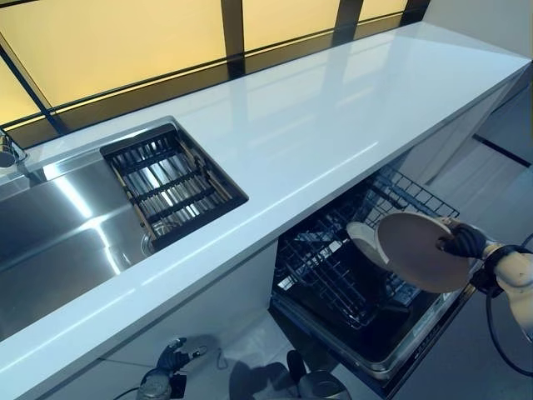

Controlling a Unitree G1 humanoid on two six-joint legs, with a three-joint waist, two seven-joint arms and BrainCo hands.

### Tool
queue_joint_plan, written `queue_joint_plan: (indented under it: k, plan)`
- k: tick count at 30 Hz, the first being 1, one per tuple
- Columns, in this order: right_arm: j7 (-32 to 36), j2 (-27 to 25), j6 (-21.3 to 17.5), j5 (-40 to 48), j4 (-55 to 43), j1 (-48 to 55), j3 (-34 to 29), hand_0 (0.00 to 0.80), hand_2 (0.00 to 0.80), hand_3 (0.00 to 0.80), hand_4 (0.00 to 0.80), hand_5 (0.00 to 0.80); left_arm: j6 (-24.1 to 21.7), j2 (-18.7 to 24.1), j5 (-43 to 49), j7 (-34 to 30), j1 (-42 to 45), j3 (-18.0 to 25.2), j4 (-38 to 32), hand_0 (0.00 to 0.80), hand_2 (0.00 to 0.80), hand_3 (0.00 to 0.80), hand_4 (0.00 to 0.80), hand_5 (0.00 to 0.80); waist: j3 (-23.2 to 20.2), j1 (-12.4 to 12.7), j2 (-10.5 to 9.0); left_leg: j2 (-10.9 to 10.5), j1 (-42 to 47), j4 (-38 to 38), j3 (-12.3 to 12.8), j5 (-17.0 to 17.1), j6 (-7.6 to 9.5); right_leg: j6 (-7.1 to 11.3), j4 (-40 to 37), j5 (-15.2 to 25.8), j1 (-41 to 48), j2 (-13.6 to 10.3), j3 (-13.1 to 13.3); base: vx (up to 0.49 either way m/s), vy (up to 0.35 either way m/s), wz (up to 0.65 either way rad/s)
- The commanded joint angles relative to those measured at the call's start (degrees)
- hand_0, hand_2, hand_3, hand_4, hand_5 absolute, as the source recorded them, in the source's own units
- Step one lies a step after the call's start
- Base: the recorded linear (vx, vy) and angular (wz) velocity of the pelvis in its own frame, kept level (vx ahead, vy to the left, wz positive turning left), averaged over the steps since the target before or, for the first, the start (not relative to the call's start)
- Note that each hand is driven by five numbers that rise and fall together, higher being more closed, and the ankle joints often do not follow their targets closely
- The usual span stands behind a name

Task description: Take plates into dishwasher

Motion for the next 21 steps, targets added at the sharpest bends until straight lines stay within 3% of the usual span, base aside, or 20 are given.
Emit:
queue_joint_plan:
  k: [1,21]
  plan:
    - [-1.0,2.3,0.8,-2.5,-0.3,-7.0,0.7,0.800,0.800,0.800,0.800,0.800,-1.2,2.5,-0.6,1.2,-3.8,1.6,1.3,0.000,0.000,0.000,0.000,0.000,0.9,1.6,-3.01,-1.7,2.8,0.7,-1.5,-3.5,4.02,4.09,1.2,-0.5,0.7,-2.1,-2.9,0.000,0.000,0.00]
    - [-3.0,9.4,2.3,-5.2,4.9,-10.8,10.3,0.800,0.800,0.800,0.800,0.800,-2.1,1.8,-1.1,1.5,-3.4,0.3,0.4,0.000,0.000,0.000,0.000,0.000,1.7,3.7,-2.06,-2.0,2.3,0.7,-3.6,-3.3,3.90,4.31,0.9,-0.3,0.7,-3.0,-3.6,0.000,0.000,0.00]
